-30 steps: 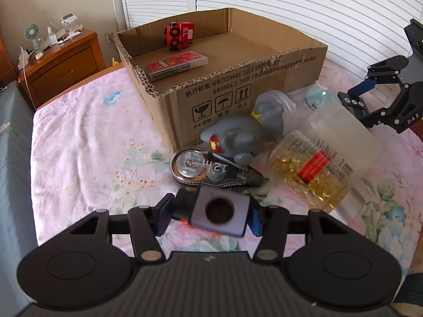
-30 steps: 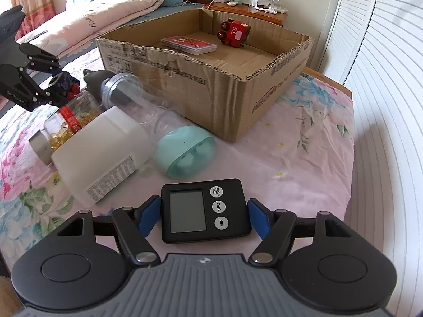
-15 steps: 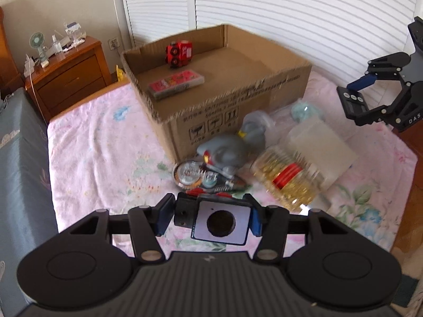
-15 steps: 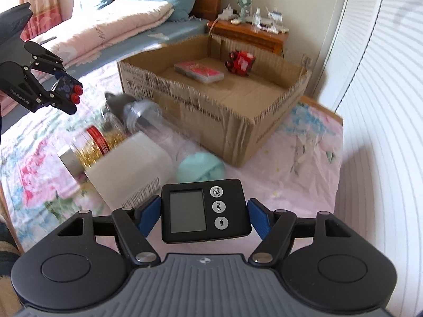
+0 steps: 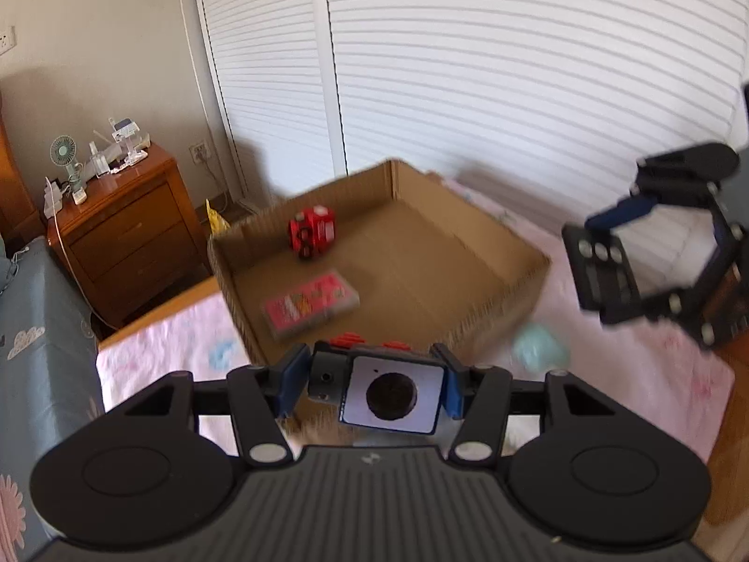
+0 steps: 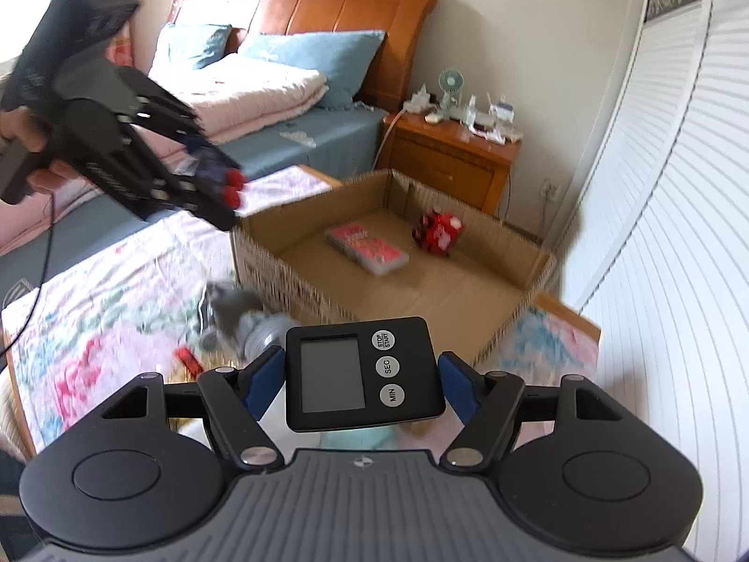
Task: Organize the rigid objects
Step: 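Carry both items into the box and open the left tool to drop the car, then lower the black timer into the box and open the right tool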
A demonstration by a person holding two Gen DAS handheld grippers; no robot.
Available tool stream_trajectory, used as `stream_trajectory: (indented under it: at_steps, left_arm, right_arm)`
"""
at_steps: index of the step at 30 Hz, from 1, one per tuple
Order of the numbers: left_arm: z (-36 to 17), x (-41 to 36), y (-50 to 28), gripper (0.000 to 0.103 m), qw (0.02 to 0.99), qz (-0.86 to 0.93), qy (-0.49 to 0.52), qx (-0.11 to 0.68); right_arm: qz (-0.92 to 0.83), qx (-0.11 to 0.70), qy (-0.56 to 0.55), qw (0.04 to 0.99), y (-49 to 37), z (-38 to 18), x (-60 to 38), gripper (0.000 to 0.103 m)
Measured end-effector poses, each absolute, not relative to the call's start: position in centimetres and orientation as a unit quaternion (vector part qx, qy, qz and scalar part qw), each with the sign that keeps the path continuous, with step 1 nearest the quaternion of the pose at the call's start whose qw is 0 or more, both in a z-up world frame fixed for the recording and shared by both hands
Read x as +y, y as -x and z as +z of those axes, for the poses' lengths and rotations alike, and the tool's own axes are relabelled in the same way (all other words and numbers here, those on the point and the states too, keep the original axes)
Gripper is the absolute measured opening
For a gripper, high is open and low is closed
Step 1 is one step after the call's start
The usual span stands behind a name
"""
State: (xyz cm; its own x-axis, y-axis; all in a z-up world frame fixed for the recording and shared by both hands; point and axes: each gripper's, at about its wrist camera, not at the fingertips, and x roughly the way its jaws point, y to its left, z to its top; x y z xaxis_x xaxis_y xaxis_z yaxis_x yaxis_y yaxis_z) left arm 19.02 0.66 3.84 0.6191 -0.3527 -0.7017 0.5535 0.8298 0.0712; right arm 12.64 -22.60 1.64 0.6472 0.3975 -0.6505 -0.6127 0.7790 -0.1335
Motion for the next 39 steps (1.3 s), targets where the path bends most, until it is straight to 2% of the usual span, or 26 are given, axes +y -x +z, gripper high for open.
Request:
stream_trajectory:
  at_steps: [4, 5, 6, 7, 8, 23, 39]
  left_arm:
    - [3.6, -0.3, -21.1, 0.055, 0.894, -0.242, -0.142, 0.349]
    - [3.5, -0.4, -21.5, 0.06, 0.896, -0.237, -0.141, 0.349]
    - [3.1, -0.5, -21.7, 0.067, 0.897, -0.23, -0.138, 0.35]
    - [2.9, -0.4, -22.0, 0.083, 0.9, -0.218, -0.134, 0.352]
    - [2.6, -0.2, -21.9, 0.092, 0.906, -0.204, -0.128, 0.347]
    - [0.7, 3.7, -15.5, 0.097, 0.915, -0.165, -0.034, 0.366]
    - [0.1, 4.9, -11.3, 0.098, 0.932, -0.086, -0.042, 0.35]
  right_arm:
    - [0.288, 0.3, 0.176, 0.892, -13.6, 2.5, -21.7, 0.075]
    - [0.289, 0.299, 0.175, 0.893, -13.8, 2.6, -21.5, 0.075]
    - [0.289, 0.298, 0.174, 0.893, -14.1, 2.7, -21.4, 0.075]
    - [0.289, 0.299, 0.173, 0.893, -14.3, 2.7, -21.2, 0.075]
    - [0.289, 0.299, 0.173, 0.893, -14.5, 2.7, -21.1, 0.075]
    - [0.265, 0.323, 0.172, 0.892, -16.8, 1.7, -19.0, 0.076]
    - [0.168, 0.374, 0.125, 0.904, -25.2, 0.0, -18.1, 0.076]
